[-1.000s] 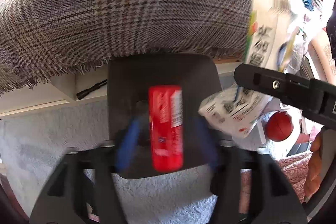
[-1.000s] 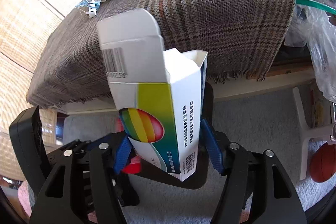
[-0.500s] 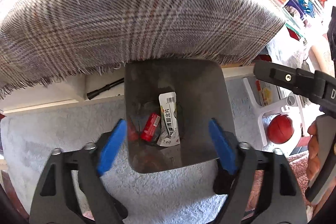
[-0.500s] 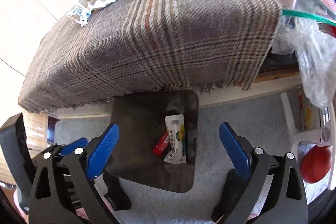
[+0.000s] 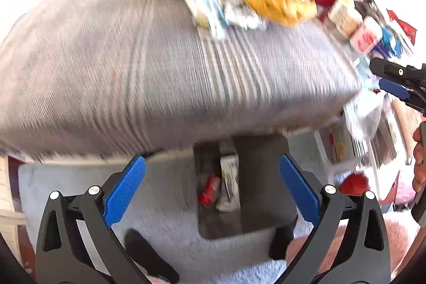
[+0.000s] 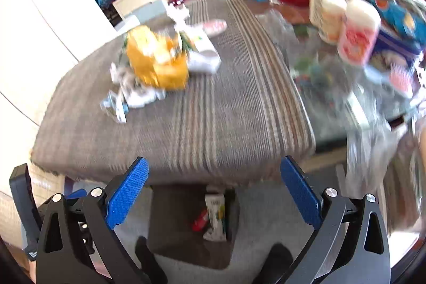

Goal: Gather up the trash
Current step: 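Grasp the crumpled yellow paper with the right tool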

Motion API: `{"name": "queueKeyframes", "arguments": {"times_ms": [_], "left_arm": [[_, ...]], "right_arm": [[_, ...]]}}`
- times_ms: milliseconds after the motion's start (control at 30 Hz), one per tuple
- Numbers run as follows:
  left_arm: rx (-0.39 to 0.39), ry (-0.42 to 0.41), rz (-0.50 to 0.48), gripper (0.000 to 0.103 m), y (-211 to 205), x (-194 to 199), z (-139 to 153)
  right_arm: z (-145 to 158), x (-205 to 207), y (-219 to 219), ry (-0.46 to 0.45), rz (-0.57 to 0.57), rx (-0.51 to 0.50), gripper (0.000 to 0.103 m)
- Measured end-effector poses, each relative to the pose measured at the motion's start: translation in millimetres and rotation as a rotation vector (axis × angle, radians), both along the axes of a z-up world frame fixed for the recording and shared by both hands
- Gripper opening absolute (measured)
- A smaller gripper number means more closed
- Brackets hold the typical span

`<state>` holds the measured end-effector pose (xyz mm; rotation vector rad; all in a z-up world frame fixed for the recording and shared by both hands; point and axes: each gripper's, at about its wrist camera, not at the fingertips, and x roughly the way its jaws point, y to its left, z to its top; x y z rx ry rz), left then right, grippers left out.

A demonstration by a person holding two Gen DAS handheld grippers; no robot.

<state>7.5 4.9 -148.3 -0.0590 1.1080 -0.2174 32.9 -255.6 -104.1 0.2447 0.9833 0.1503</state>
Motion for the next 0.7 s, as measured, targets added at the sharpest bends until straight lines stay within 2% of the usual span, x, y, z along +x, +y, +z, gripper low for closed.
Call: {"name": "queueKeyframes", "arguments": {"times_ms": [200, 367, 433, 500, 567, 700], "left_arm": [[0.026, -0.054, 0.018, 0.095, 10, 49, 28], [0.059, -0.084, 0.014, 0.094, 12, 84, 36], [0.041, -0.077, 0.020, 0.088, 14, 96, 34], [-0.002, -0.062, 0.024, 0.077, 21, 104, 30], [-0.029, -0.052, 0.029, 0.074, 19, 112, 26], [-0.023, -0.050, 0.016, 0.071, 15, 124, 20]], "right_arm": [[31, 50, 21, -0.077, 0.059, 0.028, 0.098], [40, 92, 46, -0.108, 0.133, 0.029, 0.078], [38, 107, 58, -0.103, 0.174, 0.033, 0.071], [39, 116, 66, -0.104, 0.204, 0.037, 0.069], [36, 127, 75, -0.102, 0.220, 0.020, 0.069], [25, 143, 89, -0.087, 0.242, -0.057, 0.069]]}}
